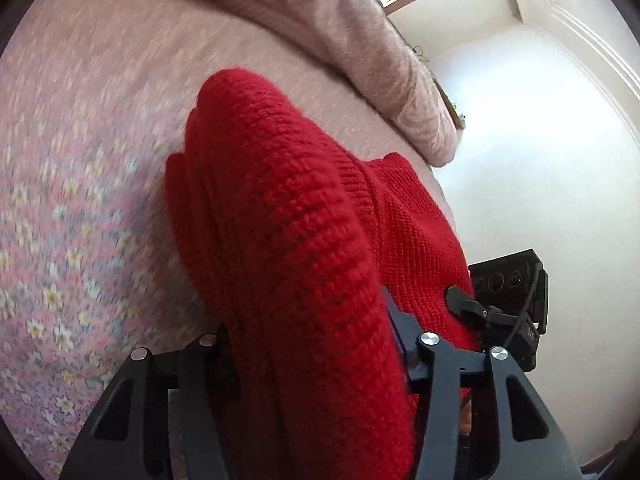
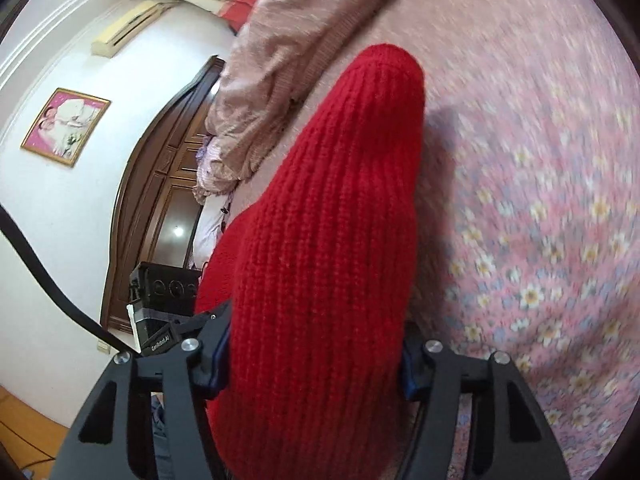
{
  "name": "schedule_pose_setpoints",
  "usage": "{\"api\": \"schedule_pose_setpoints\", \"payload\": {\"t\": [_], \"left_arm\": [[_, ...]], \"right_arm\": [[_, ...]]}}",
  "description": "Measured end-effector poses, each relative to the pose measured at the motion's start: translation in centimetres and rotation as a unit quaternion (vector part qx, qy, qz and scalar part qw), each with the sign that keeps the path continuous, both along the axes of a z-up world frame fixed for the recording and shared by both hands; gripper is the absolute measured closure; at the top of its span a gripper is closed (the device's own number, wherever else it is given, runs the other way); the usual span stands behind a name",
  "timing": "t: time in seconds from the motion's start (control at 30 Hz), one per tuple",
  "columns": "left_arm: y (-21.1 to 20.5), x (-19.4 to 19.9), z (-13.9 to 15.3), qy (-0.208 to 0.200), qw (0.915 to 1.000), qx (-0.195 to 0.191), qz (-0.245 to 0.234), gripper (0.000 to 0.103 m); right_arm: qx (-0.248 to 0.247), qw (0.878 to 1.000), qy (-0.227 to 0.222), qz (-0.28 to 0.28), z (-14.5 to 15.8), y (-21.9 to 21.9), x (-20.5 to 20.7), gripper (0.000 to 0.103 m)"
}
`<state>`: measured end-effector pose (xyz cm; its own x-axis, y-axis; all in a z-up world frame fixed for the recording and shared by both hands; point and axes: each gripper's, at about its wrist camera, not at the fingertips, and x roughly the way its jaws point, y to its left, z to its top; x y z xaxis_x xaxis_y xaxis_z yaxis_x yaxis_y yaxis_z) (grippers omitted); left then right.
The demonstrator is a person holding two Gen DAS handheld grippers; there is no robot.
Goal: Fold small clothes
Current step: 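Grasp the bundle's side with the left tool while the right tool grasps it too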
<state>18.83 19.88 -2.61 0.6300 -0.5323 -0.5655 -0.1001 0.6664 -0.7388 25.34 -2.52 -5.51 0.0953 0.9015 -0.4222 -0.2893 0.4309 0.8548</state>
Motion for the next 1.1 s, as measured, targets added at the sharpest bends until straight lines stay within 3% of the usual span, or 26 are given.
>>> {"api": "schedule_pose_setpoints", "payload": {"t": [0.2,0.33,0.57,0.7,0.8,0.87,0.93,1.1], "left_arm": [[-1.6,5.1,4.7,-0.042,0.9984,0.033,-0.019,0.057],[-2.5,9.5,5.6,-0.064,0.9963,0.047,-0.034,0.057],[-2.5,15.1,2.0,-0.067,0.9959,0.054,-0.029,0.057],[-2.7,16.6,-0.8,-0.033,0.9957,0.082,-0.026,0.056],[-2.8,16.3,-0.7,-0.042,0.995,0.086,-0.026,0.054],[-2.9,14.8,-0.3,-0.039,0.9932,0.106,-0.026,0.051],[-3.4,16.2,-0.2,-0.039,0.9922,0.116,-0.023,0.047],[-2.4,15.5,-0.6,-0.024,0.9932,0.111,-0.023,0.042]], "right_arm": [[0.022,0.999,-0.023,-0.014,2.9,-2.5,4.1,0.038],[0.021,0.998,-0.049,-0.019,4.7,-4.5,7.9,0.038],[-0.01,0.998,-0.058,-0.039,3.4,-6.3,14.6,0.037],[-0.037,0.998,-0.035,-0.036,0.6,-5.8,16.2,0.037],[-0.036,0.998,-0.002,-0.051,-1.8,-6.4,16.6,0.035],[-0.037,0.998,0.001,-0.052,-1.7,-6.6,16.5,0.034],[-0.044,0.998,-0.001,-0.054,-1.7,-6.8,16.3,0.031],[-0.051,0.997,-0.005,-0.059,-1.4,-7.1,15.6,0.029]]}}
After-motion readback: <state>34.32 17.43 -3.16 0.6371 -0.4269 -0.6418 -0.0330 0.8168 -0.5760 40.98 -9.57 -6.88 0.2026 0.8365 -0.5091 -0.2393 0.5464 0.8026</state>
